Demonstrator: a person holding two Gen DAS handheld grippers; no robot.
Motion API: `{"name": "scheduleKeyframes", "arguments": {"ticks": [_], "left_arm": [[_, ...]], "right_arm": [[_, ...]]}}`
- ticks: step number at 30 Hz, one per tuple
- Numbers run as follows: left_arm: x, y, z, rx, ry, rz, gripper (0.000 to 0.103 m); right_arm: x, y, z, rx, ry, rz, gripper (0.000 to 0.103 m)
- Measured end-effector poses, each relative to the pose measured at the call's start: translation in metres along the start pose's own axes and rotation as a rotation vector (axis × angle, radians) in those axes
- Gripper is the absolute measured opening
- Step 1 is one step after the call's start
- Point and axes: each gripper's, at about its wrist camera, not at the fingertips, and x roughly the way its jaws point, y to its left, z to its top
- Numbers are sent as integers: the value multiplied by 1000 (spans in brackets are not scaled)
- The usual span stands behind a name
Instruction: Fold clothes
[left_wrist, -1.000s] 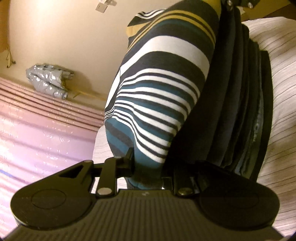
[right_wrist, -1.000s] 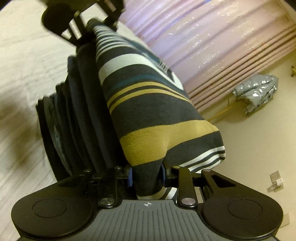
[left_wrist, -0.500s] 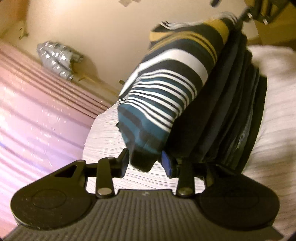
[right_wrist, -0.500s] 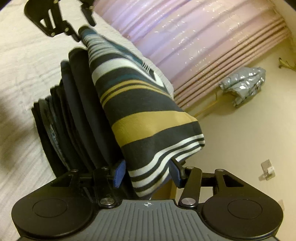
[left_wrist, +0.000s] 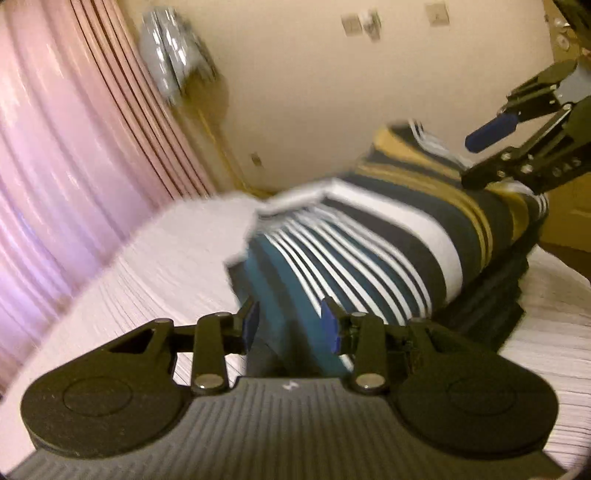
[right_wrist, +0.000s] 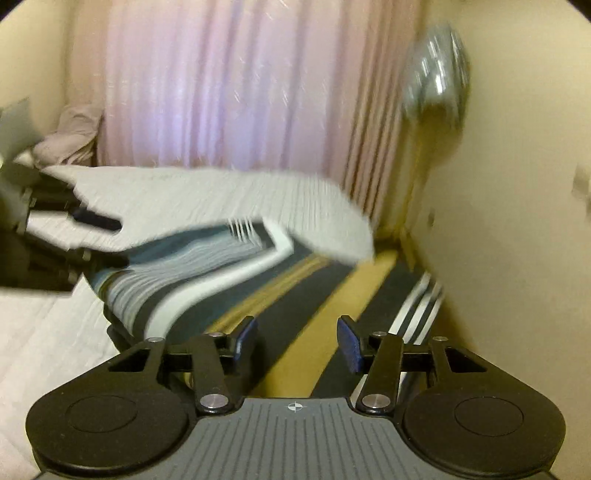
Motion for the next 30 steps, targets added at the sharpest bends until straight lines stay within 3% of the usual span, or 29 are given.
{"name": "scheduleKeyframes", "arguments": {"ticks": [2,6,15,17,18,19,20,21,25,30], "left_arm": [[6,-7,-9,2,44,-11,27],[-2,-12,-17,9,51,-20,27],[-25,-6,-8,-37,26,-27,28],[-37,-5,-11,-65,14,-30,34],[-45,-5,-15,-90,8,-24,39],[-53,-5,-19,-114,2,-18,49],[-61,-4,-23,-138,-4,-12,56],[-69,-4,-28,-164,-9,-5,70],[-98,-11,-56,-243,29,-15,88],[-117,-12,-97,-420,114,-71,96]], "right_arm": [[11,-8,8,96,11,34,51],[5,-11,-1,135,38,65,51],[-20,-17,13,185,13,19,51],[-36,-16,8,207,-14,-8,52],[-44,-15,6,219,-27,-22,58],[-53,-13,0,230,-39,-44,67],[-61,-10,-6,241,-50,-66,89],[-69,-8,-12,255,-65,-86,95],[-91,5,-43,329,-18,-128,95],[-117,28,-85,486,86,-179,95]]}}
